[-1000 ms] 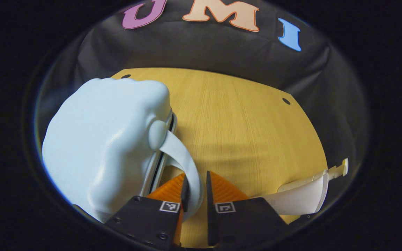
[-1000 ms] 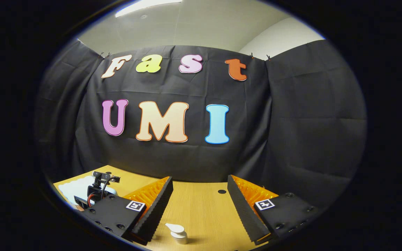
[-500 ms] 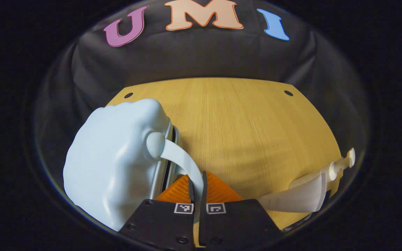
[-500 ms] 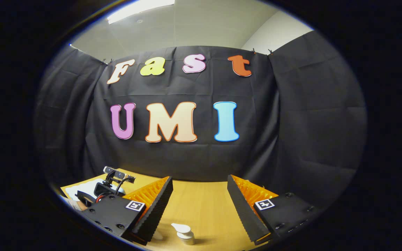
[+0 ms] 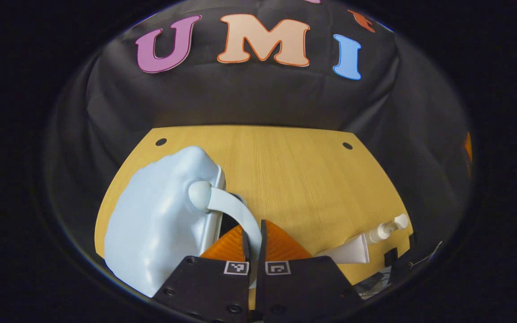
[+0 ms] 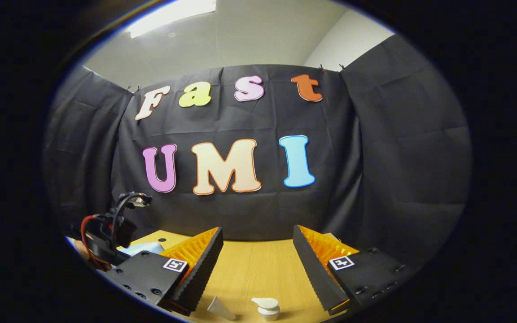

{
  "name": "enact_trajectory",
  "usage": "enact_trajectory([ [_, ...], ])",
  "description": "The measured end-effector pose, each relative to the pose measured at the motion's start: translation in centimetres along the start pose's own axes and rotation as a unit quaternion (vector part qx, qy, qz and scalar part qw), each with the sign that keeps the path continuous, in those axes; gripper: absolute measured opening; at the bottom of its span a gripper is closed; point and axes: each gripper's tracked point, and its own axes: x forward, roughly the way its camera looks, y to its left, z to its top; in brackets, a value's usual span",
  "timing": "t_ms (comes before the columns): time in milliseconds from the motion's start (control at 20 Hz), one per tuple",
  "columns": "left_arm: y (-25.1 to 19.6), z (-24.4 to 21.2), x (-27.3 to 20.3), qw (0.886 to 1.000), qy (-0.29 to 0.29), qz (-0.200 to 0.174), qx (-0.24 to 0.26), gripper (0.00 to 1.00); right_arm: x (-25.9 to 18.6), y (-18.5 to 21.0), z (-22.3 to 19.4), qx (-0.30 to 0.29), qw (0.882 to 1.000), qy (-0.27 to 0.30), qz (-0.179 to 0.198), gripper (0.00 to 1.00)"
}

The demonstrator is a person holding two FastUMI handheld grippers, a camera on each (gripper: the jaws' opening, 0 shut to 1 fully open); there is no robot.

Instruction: First open the suitcase, pack the skin care products into it, and then close the suitcase.

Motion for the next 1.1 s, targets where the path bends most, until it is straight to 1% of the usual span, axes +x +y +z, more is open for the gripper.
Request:
enact_trajectory([
  [150, 2.5, 3.0, -2.4, 0.999, -0.025, -0.013, 0.017, 0.0, 0.1, 1.9, -0.2, 0.009, 1.0, 0.0, -0.012, 0.98],
  [350, 6.1, 5.5, -4.5, 0.999, -0.043, -0.025, 0.005, 0.0, 0.8, 4.4, -0.5, 0.007, 1.0, 0.003, -0.021, 0.98],
  [500, 9.5, 7.2, -5.6, 0.998, -0.056, -0.017, 0.019, 0.0, 1.1, 6.4, 0.3, 0.001, 1.0, -0.007, -0.026, 0.98],
  [550, 10.8, 7.7, -6.1, 0.998, -0.06, -0.014, 0.025, 0.02, 1.3, 7.1, 0.3, -0.001, 1.0, -0.008, -0.027, 0.98],
  [600, 12.1, 8.3, -6.4, 0.997, -0.064, -0.009, 0.029, 0.0, 1.4, 7.8, 0.4, -0.003, 1.0, -0.01, -0.027, 0.98],
  [750, 16.0, 9.2, -7.3, 0.997, -0.073, 0.009, 0.033, 0.0, 1.6, 10.0, 0.5, -0.004, 1.0, -0.012, -0.027, 0.98],
  [1100, 23.4, 10.0, -7.8, 0.996, -0.084, 0.024, 0.007, 0.0, 1.8, 14.1, 1.0, -0.004, 0.999, -0.018, -0.03, 0.98],
])
